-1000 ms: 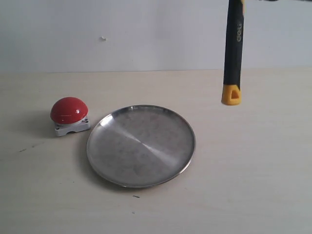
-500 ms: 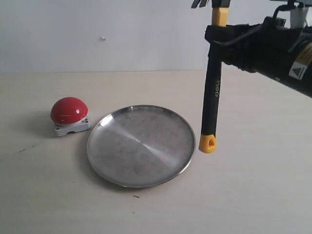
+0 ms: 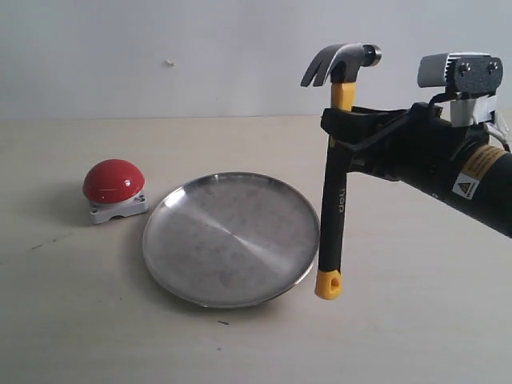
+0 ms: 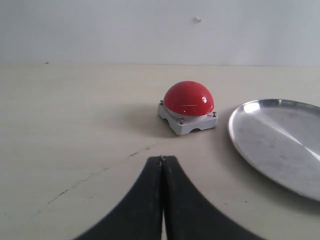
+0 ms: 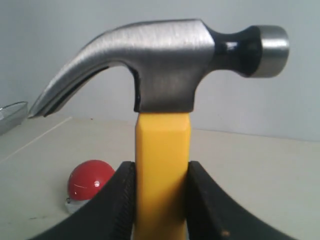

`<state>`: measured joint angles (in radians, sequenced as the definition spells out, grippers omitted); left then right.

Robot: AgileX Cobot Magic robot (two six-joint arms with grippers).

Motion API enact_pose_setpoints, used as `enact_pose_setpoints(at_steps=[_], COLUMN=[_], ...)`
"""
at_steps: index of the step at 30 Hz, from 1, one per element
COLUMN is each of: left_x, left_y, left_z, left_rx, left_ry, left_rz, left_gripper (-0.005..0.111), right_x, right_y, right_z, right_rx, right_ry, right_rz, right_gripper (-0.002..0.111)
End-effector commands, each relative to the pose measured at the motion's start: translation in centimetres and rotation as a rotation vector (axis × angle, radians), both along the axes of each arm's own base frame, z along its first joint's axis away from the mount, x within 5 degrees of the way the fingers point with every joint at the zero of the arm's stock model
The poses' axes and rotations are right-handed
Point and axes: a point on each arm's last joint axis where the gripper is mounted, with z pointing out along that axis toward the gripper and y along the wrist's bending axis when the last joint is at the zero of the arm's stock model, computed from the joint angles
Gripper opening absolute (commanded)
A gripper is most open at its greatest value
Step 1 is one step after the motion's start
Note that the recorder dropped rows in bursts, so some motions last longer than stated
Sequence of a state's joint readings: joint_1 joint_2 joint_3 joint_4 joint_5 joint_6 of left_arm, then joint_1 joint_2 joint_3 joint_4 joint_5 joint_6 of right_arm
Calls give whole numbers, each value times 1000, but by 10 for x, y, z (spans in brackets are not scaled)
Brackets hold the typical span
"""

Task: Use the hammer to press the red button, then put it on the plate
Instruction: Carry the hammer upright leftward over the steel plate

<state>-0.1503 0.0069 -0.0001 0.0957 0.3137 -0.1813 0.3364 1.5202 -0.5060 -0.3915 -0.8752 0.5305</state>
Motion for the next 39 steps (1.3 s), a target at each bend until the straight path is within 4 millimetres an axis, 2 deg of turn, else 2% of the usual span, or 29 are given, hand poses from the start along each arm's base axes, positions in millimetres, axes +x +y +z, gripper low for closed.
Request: enact_pose_setpoints(at_steps=[1, 11, 16, 22, 39], left_x=[0, 0, 0, 0, 0], left_y=[0, 0, 0, 0, 0], left_z=[1, 1, 1, 1, 1], left_rx=[-8, -8, -8, -8, -6], left_ry=[-10, -10, -10, -10, -10], left_rz=[2, 2, 2, 2, 2], left_gripper=[0, 0, 0, 0, 0], right_x=[-2, -4, -5, -8, -10], right_y=[3, 5, 7, 9, 9], right_z=[17, 22, 22, 24, 29], right_rx=[94, 225, 201, 104, 142], right_ry=[-135, -105, -113, -225, -264], right_rz=[37, 70, 97, 132, 144], right_gripper=[0, 0, 0, 0, 0])
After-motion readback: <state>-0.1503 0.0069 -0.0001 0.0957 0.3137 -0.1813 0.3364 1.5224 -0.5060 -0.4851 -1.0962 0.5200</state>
